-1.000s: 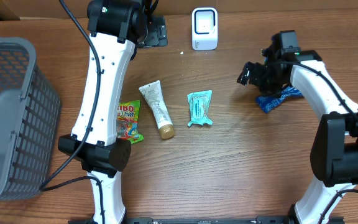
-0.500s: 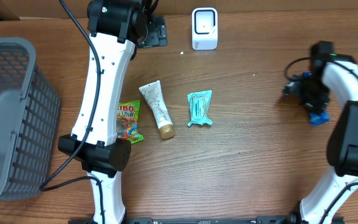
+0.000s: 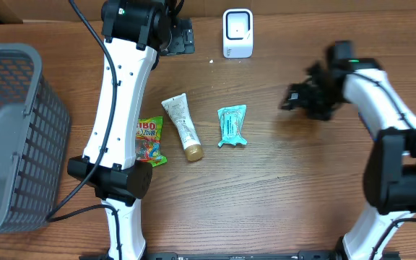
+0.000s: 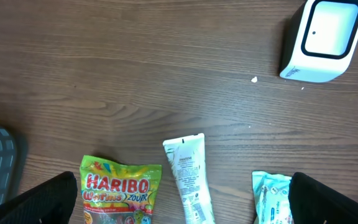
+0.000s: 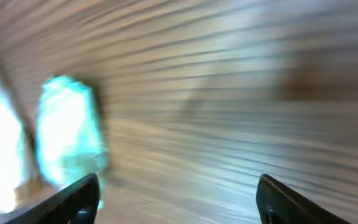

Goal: Scan the item barcode

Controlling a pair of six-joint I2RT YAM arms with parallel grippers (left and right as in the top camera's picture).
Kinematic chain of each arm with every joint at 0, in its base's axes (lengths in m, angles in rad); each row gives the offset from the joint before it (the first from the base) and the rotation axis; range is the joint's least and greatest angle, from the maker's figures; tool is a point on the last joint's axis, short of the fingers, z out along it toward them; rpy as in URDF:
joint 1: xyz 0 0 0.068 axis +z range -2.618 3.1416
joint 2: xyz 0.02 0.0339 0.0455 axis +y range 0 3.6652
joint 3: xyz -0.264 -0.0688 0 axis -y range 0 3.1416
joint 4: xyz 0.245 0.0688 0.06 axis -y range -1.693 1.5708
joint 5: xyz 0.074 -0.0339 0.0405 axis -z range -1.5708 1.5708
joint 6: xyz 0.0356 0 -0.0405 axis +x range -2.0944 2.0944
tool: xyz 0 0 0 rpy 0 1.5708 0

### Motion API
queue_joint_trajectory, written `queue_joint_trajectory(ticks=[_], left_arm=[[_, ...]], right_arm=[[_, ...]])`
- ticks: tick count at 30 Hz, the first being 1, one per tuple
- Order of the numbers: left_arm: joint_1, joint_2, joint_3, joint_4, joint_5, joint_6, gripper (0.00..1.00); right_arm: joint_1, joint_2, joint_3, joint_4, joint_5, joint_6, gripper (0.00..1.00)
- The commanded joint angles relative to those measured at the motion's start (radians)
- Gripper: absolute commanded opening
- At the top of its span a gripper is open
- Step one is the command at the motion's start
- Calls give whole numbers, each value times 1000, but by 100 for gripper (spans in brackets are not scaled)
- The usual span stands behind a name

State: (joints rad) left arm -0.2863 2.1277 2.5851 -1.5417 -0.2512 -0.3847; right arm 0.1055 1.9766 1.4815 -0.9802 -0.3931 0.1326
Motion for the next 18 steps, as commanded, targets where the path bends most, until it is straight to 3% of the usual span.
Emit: queue_joint_trajectory(ticks=[1, 10, 15, 18], left_arm=[[-1, -3, 4, 2, -11, 11, 100], [-1, -3, 4, 2, -11, 11, 100], [-1, -3, 4, 2, -11, 11, 100], [-1, -3, 4, 2, -11, 11, 100]], right_arm=[[158, -35, 14, 52, 83, 63, 75], [564, -35, 26, 187, 637, 183, 72], [673, -29, 24, 249, 840, 183, 68], [690, 4, 24, 262, 861, 182, 64]])
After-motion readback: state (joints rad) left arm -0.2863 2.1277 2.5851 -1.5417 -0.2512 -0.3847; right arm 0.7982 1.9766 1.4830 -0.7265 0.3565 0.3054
